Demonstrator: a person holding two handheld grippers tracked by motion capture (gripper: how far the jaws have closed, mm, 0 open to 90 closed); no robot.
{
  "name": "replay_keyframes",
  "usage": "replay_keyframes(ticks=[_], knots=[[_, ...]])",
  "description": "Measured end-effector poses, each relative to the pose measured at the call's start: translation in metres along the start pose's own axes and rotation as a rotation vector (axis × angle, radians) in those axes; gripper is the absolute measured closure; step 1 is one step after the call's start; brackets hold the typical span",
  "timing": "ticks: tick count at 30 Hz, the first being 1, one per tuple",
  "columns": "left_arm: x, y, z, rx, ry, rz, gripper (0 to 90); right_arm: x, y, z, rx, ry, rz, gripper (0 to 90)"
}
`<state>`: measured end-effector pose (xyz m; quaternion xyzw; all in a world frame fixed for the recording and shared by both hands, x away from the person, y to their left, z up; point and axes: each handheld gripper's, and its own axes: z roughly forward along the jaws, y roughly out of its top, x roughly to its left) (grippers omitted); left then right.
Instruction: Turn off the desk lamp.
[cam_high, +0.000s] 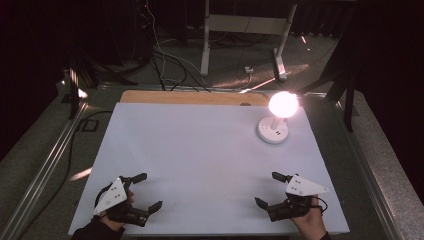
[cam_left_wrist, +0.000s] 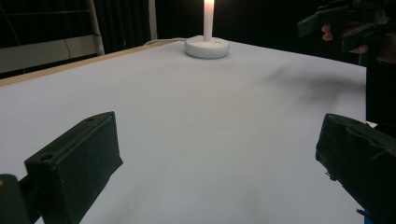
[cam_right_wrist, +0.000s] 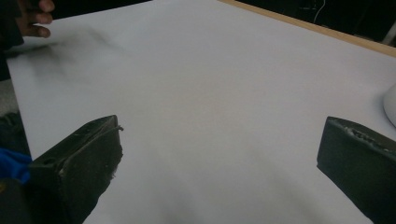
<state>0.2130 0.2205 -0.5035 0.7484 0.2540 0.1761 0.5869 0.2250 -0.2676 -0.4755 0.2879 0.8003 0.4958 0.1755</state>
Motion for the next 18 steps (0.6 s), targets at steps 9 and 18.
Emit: replay_keyframes(ticks=[9, 18], knots=[[0.0, 0.0, 0.0, -0.003, -0.001, -0.001, 0.5, -0.002, 0.012, 0.0, -0.006, 0.01, 0.002, 0.0], [0.0, 0.0, -0.001, -0.007, -0.001, -0.003, 0.5, -0.006, 0.024, 0.001, -0.015, 0.017, -0.004, 0.0]])
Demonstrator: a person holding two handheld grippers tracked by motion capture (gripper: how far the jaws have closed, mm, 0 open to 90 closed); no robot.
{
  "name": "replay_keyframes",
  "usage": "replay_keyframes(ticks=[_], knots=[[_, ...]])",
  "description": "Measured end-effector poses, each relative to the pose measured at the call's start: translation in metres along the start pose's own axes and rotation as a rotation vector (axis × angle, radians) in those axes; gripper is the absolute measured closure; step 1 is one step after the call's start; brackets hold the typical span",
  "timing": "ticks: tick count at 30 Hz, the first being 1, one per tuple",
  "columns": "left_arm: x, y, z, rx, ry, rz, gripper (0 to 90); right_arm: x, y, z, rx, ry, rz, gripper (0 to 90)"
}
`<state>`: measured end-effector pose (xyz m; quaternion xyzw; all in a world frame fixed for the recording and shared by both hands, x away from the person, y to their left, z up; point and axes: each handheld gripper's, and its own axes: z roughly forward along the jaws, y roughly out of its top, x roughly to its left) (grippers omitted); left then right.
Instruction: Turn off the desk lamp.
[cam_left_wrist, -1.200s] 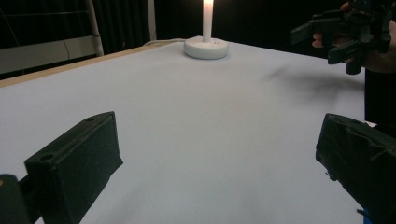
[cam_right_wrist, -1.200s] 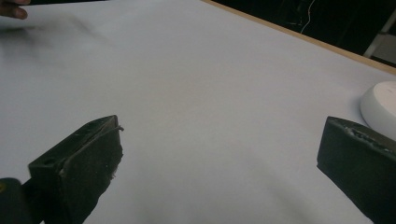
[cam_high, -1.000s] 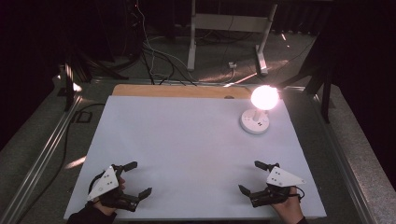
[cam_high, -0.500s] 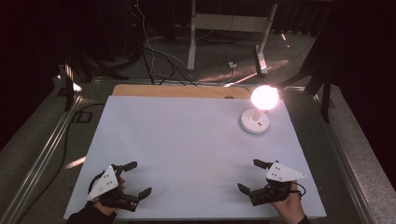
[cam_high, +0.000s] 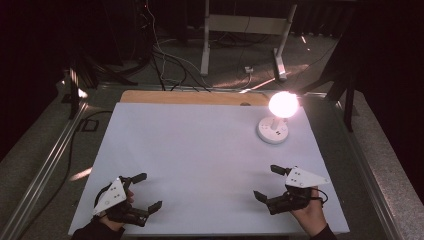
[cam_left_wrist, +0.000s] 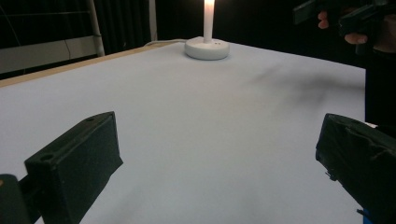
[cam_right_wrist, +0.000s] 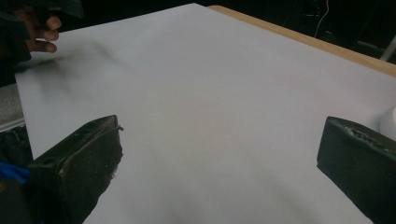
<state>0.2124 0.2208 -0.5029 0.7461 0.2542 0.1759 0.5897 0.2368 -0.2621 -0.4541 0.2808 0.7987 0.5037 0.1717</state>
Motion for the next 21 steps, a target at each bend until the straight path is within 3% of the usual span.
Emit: replay_keyframes(ticks=[21], knots=[[0.0, 0.0, -0.001, 0.0, -0.001, -0.005, 0.5, -0.019, 0.024, 0.003, -0.021, -0.025, 0.001, 0.0]])
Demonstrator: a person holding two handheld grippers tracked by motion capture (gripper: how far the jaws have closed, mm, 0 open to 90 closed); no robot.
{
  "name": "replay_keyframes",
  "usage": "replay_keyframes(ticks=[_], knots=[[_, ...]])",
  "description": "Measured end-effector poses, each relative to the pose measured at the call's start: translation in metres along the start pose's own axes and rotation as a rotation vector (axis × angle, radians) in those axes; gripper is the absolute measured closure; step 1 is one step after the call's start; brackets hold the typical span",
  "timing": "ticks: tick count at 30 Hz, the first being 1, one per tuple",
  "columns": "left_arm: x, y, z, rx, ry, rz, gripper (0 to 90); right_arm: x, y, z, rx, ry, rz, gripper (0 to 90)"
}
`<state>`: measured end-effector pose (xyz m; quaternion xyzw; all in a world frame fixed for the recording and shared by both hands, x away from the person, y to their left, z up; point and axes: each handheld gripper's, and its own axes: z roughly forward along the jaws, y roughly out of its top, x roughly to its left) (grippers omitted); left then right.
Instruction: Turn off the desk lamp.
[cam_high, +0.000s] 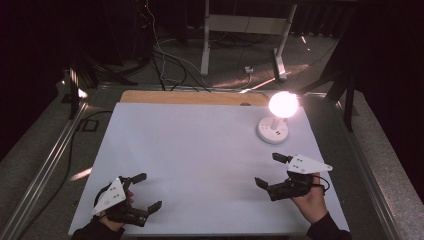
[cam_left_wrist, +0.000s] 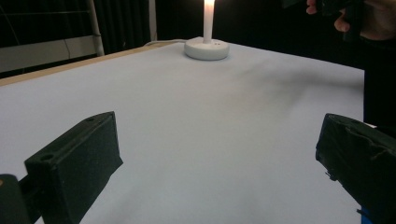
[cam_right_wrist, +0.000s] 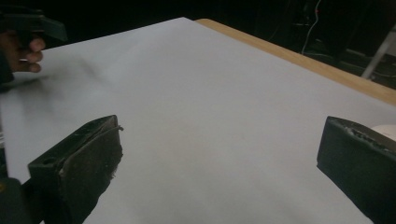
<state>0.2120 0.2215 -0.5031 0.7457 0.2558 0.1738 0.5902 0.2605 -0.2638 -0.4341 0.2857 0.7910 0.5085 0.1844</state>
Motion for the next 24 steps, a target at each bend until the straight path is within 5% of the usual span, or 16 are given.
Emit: replay_keyframes(ticks=[13, 24], knots=[[0.0, 0.0, 0.0, -0.004, -0.001, -0.009, 0.5, -0.018, 0.01, 0.005, -0.002, -0.057, -0.007, 0.0], [0.001, 0.001, -0.001, -0.009, -0.002, -0.015, 0.5, -0.035, 0.015, 0.015, -0.033, -0.133, 0.044, 0.0]])
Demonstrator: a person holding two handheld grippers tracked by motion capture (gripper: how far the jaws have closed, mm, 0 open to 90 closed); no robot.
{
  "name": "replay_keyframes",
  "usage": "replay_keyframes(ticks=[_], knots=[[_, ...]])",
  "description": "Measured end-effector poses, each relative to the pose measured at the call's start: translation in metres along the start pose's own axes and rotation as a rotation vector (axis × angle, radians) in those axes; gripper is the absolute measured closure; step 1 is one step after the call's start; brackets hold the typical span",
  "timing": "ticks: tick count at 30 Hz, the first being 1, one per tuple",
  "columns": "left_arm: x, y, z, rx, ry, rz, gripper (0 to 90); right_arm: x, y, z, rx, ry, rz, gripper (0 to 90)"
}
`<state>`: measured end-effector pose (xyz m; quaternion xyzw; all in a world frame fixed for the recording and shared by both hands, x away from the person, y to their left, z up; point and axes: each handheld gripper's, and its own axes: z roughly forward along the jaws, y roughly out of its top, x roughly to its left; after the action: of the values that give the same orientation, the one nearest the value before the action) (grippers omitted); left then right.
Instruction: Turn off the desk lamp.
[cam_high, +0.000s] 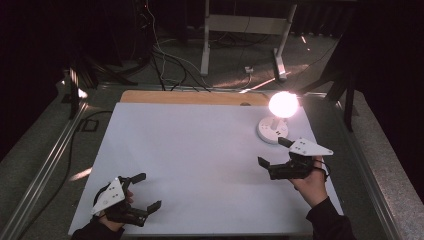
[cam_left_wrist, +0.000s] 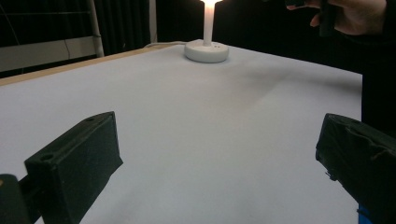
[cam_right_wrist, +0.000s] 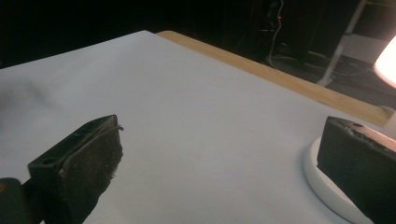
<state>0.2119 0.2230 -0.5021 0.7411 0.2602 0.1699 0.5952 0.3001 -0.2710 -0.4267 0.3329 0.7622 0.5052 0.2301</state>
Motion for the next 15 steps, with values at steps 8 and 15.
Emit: replay_keyframes(ticks=[8, 15], knots=[[0.0, 0.0, 0.0, -0.001, -0.002, -0.002, 0.5, -0.012, 0.001, 0.008, 0.014, -0.032, 0.027, 0.0], [0.0, 0.0, 0.0, -0.001, -0.002, -0.005, 0.5, -0.022, 0.0, 0.016, 0.052, -0.071, 0.046, 0.0]])
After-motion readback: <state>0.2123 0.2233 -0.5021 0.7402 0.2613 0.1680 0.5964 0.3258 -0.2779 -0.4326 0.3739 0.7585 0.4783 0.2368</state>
